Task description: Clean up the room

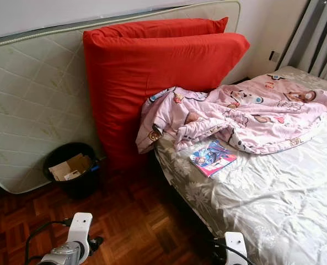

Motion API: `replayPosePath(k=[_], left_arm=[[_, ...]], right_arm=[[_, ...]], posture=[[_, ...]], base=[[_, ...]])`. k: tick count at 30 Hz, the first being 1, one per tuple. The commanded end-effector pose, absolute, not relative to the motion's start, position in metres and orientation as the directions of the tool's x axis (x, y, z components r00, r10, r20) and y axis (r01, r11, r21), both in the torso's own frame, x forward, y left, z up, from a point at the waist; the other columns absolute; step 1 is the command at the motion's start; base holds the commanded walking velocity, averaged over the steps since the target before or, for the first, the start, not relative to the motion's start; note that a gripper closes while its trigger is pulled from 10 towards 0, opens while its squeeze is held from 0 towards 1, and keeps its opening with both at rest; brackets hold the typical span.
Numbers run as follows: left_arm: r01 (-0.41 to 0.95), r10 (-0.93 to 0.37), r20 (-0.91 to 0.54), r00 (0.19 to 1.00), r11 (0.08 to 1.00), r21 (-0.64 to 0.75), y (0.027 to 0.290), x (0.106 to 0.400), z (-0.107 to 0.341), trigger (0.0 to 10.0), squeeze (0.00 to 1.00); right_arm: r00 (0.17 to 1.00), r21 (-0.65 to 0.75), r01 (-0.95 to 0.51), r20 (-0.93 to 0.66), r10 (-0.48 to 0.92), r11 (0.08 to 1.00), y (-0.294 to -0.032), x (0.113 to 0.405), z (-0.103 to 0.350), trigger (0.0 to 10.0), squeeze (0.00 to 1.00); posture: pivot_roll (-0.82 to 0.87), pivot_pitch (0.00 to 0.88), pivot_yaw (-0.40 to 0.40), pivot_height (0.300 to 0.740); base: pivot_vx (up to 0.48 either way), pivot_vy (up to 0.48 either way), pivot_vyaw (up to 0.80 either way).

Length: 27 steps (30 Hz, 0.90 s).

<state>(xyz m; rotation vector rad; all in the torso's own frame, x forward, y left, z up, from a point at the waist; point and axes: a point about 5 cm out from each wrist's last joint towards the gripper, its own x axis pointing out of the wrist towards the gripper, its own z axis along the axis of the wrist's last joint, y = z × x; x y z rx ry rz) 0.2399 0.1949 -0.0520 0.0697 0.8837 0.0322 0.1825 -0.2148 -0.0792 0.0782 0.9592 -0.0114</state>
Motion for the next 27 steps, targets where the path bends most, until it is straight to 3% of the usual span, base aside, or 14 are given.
replayPosePath(k=[1, 8, 21, 27], left_arm=[[-0.011, 0.059, -0.792, 0.608, 0.998, 0.065, 0.1965, 0.2329, -0.0567, 10.0, 0.0], [-0.01, 0.06, -0.791, 0.608, 0.998, 0.068, 0.1967, 0.2332, -0.0564, 10.0, 0.0], [0.0, 0.057, -0.789, 0.612, 0.997, 0.073, 0.1971, 0.2338, -0.0559, 10.0, 0.0], [0.002, 0.056, -0.789, 0.612, 0.997, 0.072, 0.1973, 0.2339, -0.0558, 10.0, 0.0]], right_arm=[[0.577, 0.065, 0.057, -0.817, 0.02, 0.996, -0.2155, 0.1826, -0.079, 10.0, 0.0], [0.56, 0.057, 0.053, -0.828, 0.017, 0.997, -0.2159, 0.1817, -0.0797, 10.0, 0.0], [0.554, 0.052, 0.04, -0.832, 0.022, 0.998, -0.2156, 0.1816, -0.0798, 10.0, 0.0], [0.553, 0.052, 0.039, -0.833, 0.021, 0.998, -0.2155, 0.1817, -0.0799, 10.0, 0.0]], posture=[[0.02, 0.0, -0.016, 0.74], [0.02, 0.0, -0.016, 0.74], [0.02, 0.0, -0.014, 0.74], [0.02, 0.0, -0.014, 0.74]], base=[[0.0, 0.326, 0.0], [0.0, 0.395, -0.41], [0.0, 0.0, -0.8], [0.0, 0.0, 0.0]])
